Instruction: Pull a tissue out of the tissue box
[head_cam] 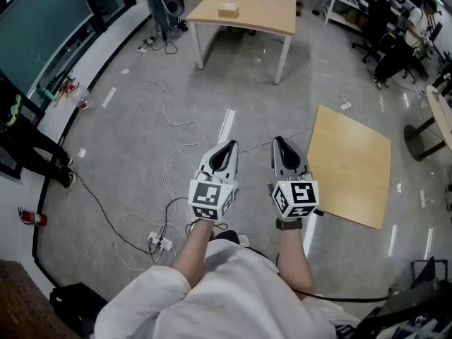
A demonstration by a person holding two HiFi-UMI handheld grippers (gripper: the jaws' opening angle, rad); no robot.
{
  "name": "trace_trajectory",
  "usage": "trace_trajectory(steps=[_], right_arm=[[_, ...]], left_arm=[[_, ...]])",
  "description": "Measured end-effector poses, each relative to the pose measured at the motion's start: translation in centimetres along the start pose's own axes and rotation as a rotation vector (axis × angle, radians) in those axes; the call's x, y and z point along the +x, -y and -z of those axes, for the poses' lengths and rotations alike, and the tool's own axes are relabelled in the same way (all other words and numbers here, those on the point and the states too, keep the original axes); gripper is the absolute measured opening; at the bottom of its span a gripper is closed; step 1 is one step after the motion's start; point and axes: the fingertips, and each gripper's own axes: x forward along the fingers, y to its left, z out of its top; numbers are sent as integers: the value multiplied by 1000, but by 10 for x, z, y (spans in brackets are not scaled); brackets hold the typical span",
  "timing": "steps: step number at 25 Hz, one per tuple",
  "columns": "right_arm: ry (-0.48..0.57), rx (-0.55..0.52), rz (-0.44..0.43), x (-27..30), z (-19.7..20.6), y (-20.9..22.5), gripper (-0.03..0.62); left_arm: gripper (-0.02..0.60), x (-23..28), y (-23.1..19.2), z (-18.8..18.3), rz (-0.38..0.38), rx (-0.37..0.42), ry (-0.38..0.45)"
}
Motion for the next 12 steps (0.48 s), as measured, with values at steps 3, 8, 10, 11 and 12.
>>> trace_trajectory(steps=[3,8,10,11,12], right_arm=[[35,11,-17,1,-11,12,23],[7,-2,-98,22,2,-14,23],[-19,8,-123,39,15,-23,23],[-29,12,-133,50,21,-25,23],[-36,10,-143,62,25,-29,23]], left_arm=[[0,5,8,-6,-9,1,5],[0,3,-18,8,-54,-20,-26],[0,7,-33,19,-66,-37,-43],[0,12,-42,24,-70,-48,-45],[0,19,-53,28,-74,-60,-43]])
